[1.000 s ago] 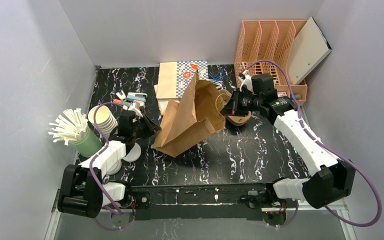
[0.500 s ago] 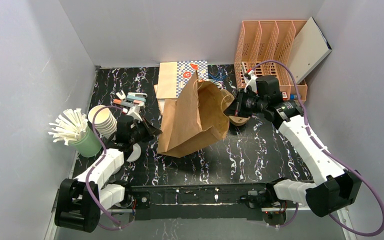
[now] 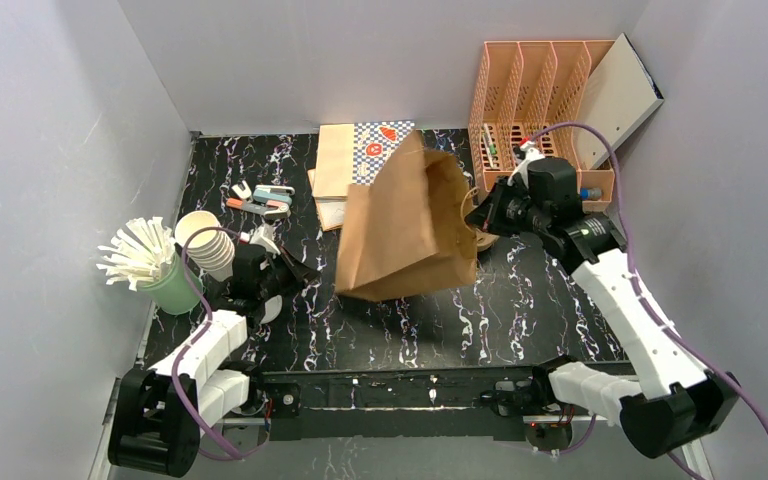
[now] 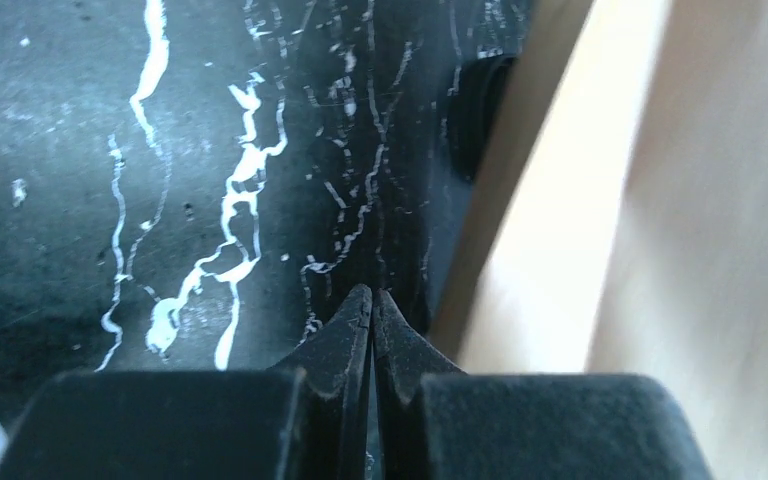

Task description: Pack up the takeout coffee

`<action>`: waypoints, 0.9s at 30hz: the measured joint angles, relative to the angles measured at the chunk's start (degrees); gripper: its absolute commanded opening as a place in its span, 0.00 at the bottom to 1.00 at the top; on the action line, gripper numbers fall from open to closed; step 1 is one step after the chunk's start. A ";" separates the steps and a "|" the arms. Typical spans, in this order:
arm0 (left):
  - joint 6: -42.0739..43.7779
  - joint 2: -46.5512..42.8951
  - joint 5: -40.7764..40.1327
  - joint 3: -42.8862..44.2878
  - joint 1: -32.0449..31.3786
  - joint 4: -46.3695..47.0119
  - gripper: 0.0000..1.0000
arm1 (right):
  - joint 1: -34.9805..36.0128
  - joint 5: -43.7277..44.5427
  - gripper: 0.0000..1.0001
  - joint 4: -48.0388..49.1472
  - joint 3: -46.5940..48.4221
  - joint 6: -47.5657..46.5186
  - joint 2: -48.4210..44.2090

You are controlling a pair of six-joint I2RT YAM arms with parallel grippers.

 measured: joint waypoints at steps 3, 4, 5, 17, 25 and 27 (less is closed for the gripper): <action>-0.50 0.13 -0.79 -1.55 0.39 0.46 0.00 | -0.44 2.80 0.01 0.76 -0.39 -0.17 -3.28; -0.72 0.13 -0.72 -1.68 0.42 0.66 0.00 | -0.52 2.89 0.01 1.09 -0.50 -0.35 -3.82; -0.98 0.13 -0.50 -1.81 0.42 0.94 0.02 | -0.66 2.62 0.02 1.40 -0.50 -0.74 -4.15; 3.21 0.94 3.50 6.12 0.63 1.64 0.66 | -0.79 -10.01 0.03 0.55 0.15 -7.48 1.16; 6.23 8.44 4.07 15.74 0.63 4.33 0.60 | -0.79 -13.64 0.03 0.48 0.33 -9.29 0.92; 5.95 11.78 4.50 16.81 0.63 5.68 0.59 | -0.79 -14.05 0.03 0.50 0.33 -9.31 0.92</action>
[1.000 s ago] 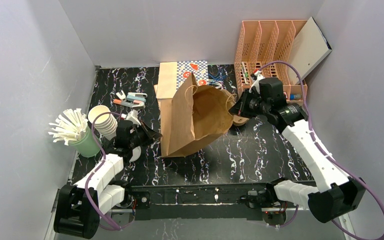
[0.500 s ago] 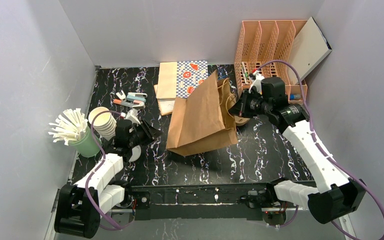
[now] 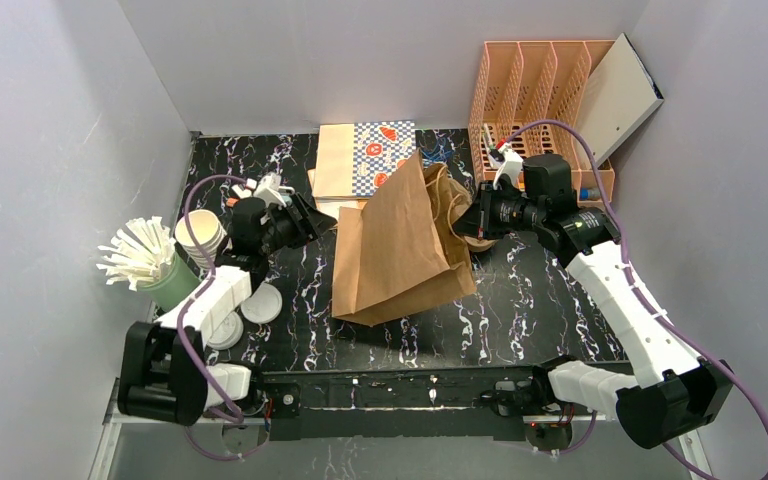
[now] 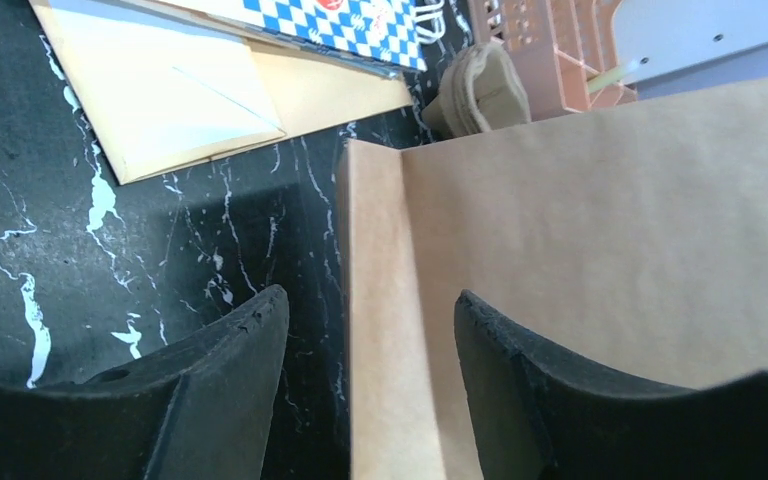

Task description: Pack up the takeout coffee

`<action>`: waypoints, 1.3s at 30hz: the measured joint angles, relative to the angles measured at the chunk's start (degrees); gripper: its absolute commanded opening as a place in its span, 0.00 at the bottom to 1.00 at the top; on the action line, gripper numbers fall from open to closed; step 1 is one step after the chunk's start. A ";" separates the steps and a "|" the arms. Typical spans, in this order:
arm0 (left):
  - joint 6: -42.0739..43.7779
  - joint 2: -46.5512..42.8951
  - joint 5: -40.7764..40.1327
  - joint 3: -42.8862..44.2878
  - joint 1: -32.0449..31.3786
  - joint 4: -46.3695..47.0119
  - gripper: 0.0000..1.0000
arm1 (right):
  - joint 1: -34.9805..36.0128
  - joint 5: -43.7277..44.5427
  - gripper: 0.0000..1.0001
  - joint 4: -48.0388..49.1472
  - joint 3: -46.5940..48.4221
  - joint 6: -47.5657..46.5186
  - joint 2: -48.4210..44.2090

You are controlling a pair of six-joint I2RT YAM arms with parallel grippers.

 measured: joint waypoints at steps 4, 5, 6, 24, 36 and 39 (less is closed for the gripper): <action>-0.63 5.90 1.03 0.22 0.00 2.75 0.63 | 0.00 -0.79 0.03 0.00 0.00 -0.09 -0.02; -0.70 6.84 1.09 0.26 0.00 2.82 0.63 | 0.00 -0.92 0.03 0.00 0.00 -0.17 -0.02; -0.83 8.09 1.22 0.55 -0.02 2.89 0.62 | 0.00 -1.09 0.03 0.00 0.00 -0.22 -0.02; -0.74 16.39 -0.72 6.23 -2.34 4.50 0.19 | 0.00 -3.19 0.03 0.39 0.00 -0.83 -0.02; -0.57 17.33 -1.11 6.86 -2.34 4.52 0.27 | 0.00 -3.67 0.03 0.85 -0.02 -1.16 -0.02; -0.76 18.29 -0.70 6.93 -2.34 4.59 0.14 | 0.00 -3.67 0.03 0.85 -0.04 -1.25 -0.02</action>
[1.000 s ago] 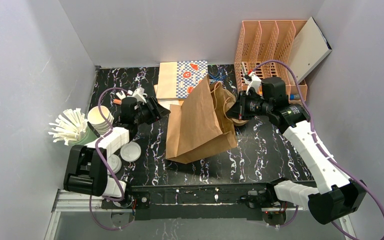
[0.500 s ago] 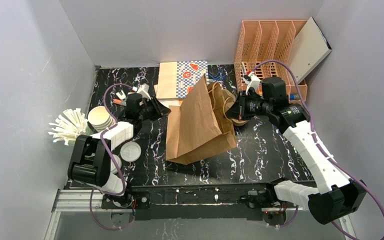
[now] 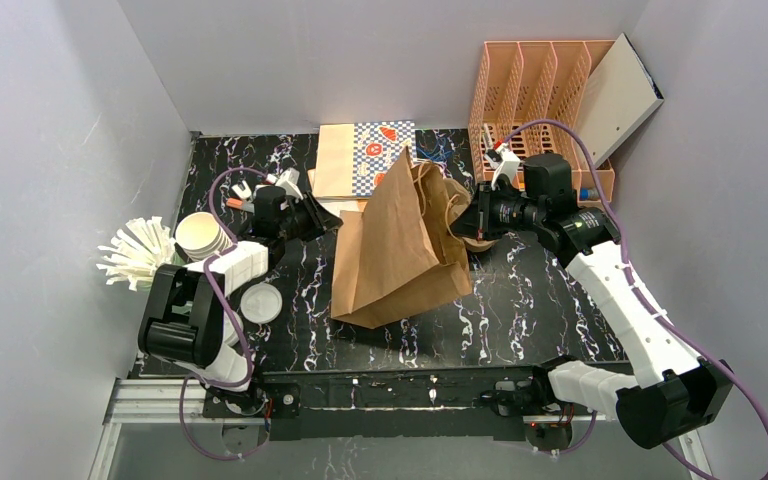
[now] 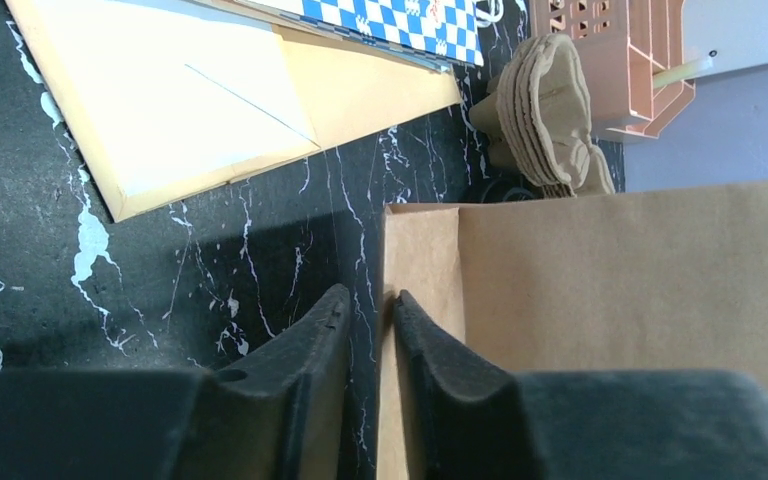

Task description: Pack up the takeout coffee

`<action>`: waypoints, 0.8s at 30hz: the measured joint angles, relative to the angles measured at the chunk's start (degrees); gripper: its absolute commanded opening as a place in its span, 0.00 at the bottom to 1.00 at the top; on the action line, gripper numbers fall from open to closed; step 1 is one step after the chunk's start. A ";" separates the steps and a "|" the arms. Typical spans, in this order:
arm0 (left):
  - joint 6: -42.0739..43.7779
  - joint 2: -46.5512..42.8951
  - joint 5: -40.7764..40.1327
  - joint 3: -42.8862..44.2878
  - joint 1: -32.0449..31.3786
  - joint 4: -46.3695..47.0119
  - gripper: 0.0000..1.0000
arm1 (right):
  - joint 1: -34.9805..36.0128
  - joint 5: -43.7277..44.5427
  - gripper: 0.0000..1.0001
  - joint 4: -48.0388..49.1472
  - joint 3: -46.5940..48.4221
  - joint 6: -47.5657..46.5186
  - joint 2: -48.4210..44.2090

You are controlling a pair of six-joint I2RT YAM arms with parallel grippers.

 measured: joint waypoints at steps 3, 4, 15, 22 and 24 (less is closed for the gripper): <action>-0.26 0.63 0.28 0.02 0.00 0.13 0.00 | 0.00 0.04 0.03 -0.02 0.00 -0.02 0.00; -0.42 0.68 0.39 0.02 0.00 0.22 0.00 | 0.00 0.11 0.03 -0.02 0.00 -0.02 0.00; -2.34 0.66 -0.52 -0.70 0.02 2.32 0.00 | 0.00 13.64 0.01 -1.62 -1.46 0.02 -4.24; -4.66 -0.31 0.09 -3.21 0.02 6.08 0.35 | 0.00 15.13 0.01 -2.21 -2.19 0.00 -5.62; -5.20 -0.90 0.42 -3.37 -0.17 7.10 0.44 | 0.00 15.10 0.01 -2.21 -2.49 0.00 -5.62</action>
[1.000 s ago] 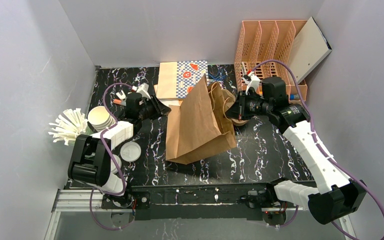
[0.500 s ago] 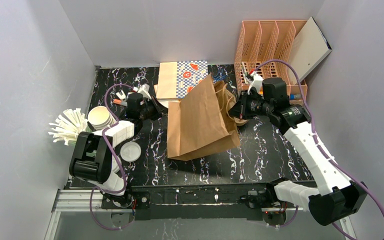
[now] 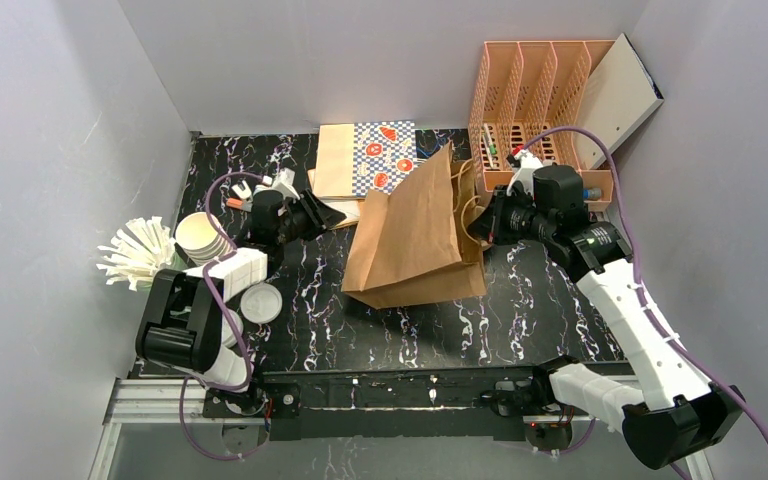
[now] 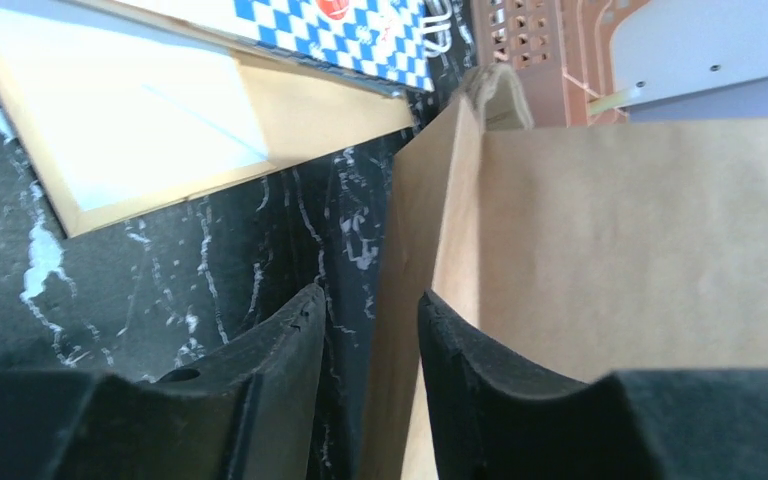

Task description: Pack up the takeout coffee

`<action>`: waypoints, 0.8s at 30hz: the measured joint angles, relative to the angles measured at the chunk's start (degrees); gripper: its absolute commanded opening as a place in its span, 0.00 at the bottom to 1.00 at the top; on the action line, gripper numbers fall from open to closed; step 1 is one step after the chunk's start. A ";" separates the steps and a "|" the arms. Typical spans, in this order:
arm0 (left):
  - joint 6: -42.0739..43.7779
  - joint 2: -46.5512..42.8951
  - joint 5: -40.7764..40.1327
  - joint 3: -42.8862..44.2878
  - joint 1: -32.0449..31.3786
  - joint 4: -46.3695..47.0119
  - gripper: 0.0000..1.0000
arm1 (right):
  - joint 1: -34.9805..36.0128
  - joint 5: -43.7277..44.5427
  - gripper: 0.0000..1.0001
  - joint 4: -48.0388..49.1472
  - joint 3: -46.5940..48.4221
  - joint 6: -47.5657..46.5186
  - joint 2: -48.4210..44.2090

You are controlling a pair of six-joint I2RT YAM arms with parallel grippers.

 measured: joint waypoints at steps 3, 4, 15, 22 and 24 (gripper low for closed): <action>0.00 -0.72 0.52 0.15 -0.76 1.42 0.48 | 0.00 -0.22 0.01 -0.04 -0.26 0.00 0.15; 0.04 -0.74 0.72 0.39 -1.11 1.60 0.48 | 0.00 -0.37 0.01 -0.02 -0.26 -0.02 0.24; 1.07 7.74 2.21 7.85 -2.51 2.69 0.44 | 0.00 -3.28 0.01 0.00 -0.26 -0.04 0.59; 1.42 10.80 2.67 9.38 -3.26 2.67 0.37 | 0.00 -4.57 0.01 0.09 -0.26 0.00 1.20; 1.53 10.93 2.67 9.40 -3.54 2.62 0.19 | 0.00 -4.70 0.01 0.13 -0.26 0.00 1.25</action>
